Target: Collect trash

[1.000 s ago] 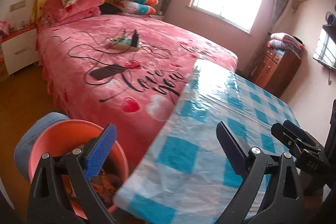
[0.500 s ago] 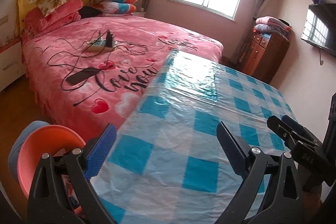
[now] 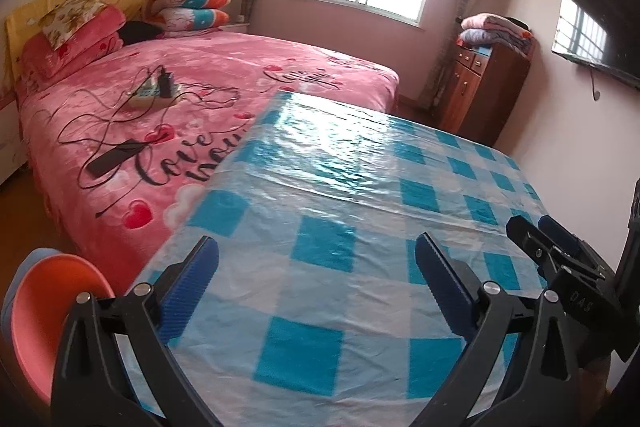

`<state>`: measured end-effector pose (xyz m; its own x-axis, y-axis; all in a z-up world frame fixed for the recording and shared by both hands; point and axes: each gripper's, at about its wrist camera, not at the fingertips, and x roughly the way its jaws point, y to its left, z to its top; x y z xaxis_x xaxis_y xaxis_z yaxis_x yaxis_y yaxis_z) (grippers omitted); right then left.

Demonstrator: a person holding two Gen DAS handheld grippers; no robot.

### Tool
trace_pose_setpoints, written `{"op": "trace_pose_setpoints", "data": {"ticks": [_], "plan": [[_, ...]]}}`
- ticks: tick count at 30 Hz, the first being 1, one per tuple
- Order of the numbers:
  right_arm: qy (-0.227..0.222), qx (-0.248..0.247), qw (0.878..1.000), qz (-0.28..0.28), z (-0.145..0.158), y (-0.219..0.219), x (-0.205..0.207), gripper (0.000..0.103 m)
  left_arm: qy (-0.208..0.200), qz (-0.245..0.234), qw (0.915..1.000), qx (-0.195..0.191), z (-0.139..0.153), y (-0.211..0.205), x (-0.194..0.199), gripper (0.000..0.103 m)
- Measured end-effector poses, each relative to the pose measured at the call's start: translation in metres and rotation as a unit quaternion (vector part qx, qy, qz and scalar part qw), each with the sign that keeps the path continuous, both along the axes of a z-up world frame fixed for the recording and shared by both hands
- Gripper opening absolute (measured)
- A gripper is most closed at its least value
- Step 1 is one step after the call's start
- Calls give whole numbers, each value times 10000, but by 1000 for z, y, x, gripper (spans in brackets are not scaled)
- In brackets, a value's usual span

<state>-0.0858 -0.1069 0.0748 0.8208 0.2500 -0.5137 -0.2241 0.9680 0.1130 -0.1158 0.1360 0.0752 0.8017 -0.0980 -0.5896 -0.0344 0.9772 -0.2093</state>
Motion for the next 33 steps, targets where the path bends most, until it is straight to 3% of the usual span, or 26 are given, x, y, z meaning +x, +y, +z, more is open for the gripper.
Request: {"op": "trace_pose_setpoints", "data": {"ticks": [17,33], "plan": [[-182,61,9972,-717,3,-69,4,97,-60,-486,9983,328,-1,-77,30,99],[-289,153,9954,-906,9,-98,-4,97,-115,-644,9955,685,4,-125,39,99]]}}
